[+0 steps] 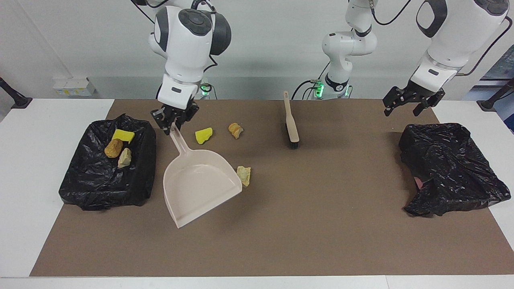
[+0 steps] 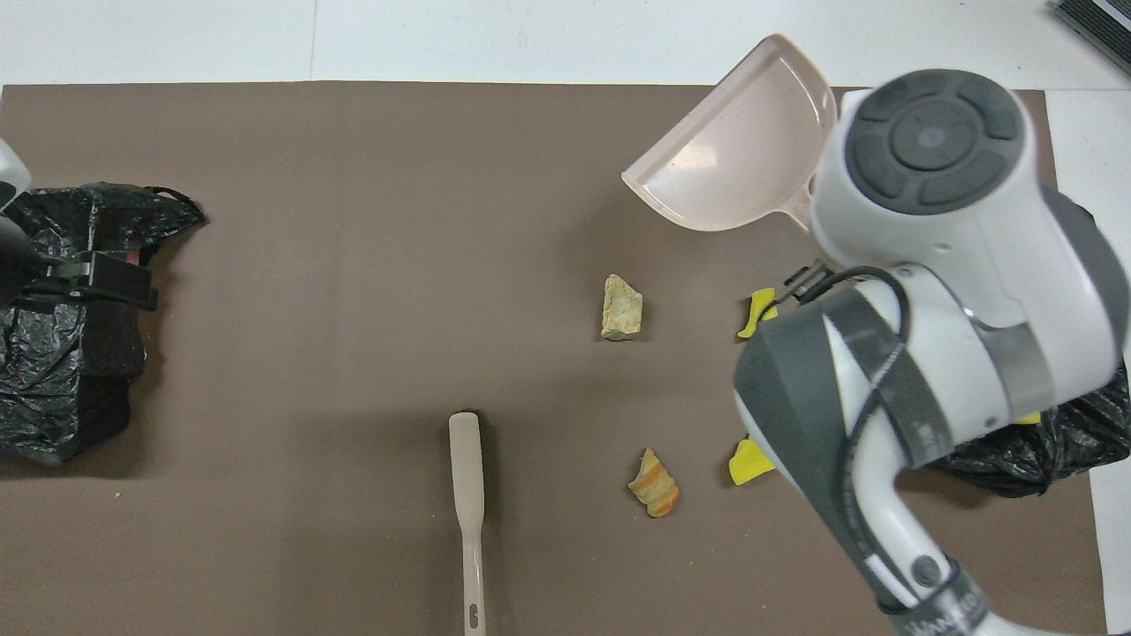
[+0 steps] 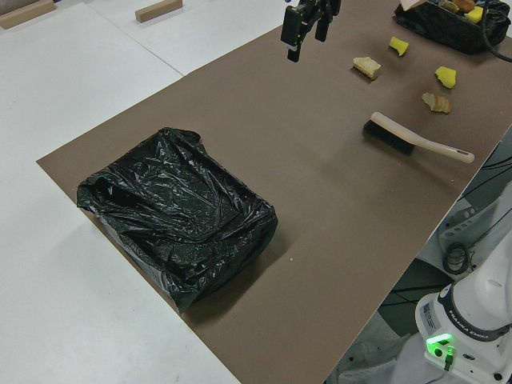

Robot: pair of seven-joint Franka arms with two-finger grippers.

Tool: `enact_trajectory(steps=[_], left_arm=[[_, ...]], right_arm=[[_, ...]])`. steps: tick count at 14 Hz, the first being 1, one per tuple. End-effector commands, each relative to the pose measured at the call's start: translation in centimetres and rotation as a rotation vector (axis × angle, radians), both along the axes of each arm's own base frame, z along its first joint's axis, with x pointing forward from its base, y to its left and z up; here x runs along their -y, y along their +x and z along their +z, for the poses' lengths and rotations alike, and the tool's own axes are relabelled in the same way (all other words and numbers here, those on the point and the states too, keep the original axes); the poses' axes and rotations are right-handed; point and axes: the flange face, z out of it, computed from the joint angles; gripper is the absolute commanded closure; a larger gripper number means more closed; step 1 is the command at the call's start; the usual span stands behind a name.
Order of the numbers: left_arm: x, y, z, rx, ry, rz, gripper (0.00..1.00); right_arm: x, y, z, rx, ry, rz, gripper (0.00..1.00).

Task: Sweep and dump trash in bin
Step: 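Bring the emptied dustpan back to the table center with the right gripper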

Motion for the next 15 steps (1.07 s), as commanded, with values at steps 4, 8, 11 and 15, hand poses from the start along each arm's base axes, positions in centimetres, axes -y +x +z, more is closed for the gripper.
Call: enact_trajectory(steps=[4,8,11,15], left_arm=[[-0.6,-1.1,0.9,-0.006,0.016,-0.028,0.0],[-0.8,-1.2,1.1,-0.013,0.015,-0.015,0.0],[-0.9,-1.1,1.1,-0.005,0.017,-0.011,0.0],[-0.5,-1.6,1.1,-0.02,0.019,-0.028,0.0]], right_arm=[[-12.7,3.5,-5.2,0.069,0.218,-0.372,1.0],[-20.1,3.4,-10.2,0.124,0.297,-0.507,1.0],[-24.6,2.6,-12.9,0.128,0.371,-0.573,1.0],[-28.0,1.7,-15.1,0.08,0.48,-0.618,1.0]])
